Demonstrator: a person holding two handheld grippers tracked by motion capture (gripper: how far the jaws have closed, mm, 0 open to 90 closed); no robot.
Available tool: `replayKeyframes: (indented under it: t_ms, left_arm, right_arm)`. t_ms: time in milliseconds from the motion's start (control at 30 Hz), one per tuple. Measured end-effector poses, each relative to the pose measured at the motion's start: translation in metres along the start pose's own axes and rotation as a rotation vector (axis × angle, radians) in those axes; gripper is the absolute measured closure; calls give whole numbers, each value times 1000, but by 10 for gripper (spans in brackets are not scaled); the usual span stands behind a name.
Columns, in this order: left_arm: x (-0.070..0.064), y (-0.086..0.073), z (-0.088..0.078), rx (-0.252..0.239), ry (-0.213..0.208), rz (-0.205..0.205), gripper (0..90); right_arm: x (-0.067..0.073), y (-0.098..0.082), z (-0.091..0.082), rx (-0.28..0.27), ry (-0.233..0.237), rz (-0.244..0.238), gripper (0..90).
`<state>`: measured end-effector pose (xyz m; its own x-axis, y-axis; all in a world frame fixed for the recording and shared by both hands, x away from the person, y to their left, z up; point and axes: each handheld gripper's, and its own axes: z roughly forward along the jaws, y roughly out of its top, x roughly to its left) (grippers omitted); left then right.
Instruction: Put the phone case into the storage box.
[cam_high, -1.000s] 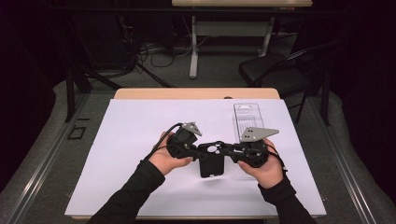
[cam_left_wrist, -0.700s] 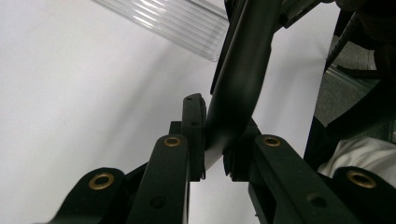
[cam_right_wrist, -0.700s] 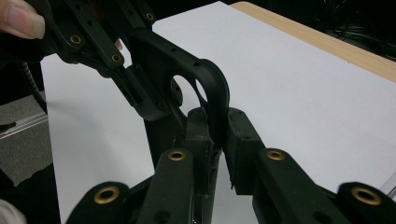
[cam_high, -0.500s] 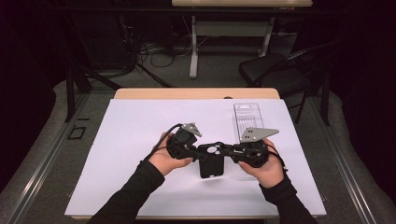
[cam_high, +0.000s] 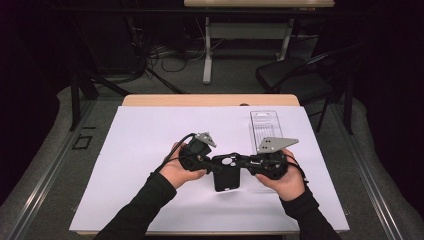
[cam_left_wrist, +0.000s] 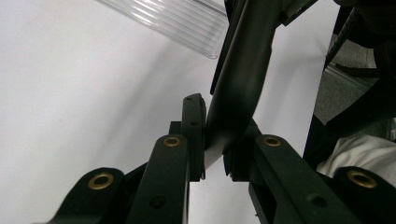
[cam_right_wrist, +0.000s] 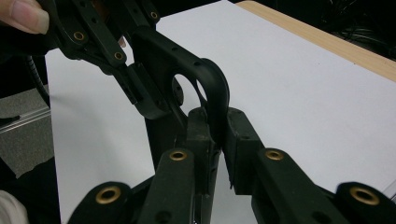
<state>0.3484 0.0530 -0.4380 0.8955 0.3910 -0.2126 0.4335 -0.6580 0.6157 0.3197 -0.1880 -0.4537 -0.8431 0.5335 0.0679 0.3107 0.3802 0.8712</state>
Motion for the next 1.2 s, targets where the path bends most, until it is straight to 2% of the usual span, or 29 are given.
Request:
replayKeyframes:
  t_ms: [533,733,867,1067,1100,1133,1200]
  left_arm:
    - [0,0,1,-1,-17,-4,809]
    - [-1,0,1,-8,-10,-7,807]
    - [-1,0,0,-11,-23,-9,799]
    - [-1,-1,-1,-34,-37,-19,738]
    - [-2,-1,-1,-39,-28,-19,726]
    - [-1,-1,-2,-46,-45,-23,714]
    - [-1,-2,-2,-65,-40,-22,667]
  right_arm:
    - [-1,-1,-1,-5,-1,1,827]
    - [-1,-2,-2,-12,0,4,829]
    - [-1,-1,-2,-15,-1,2,830]
    - [-2,-1,-3,-20,-3,8,831]
    - [-2,-1,-3,-23,0,11,831]
    - [-3,-1,-4,-24,1,14,832]
    - [-4,-1,-5,-32,3,18,832]
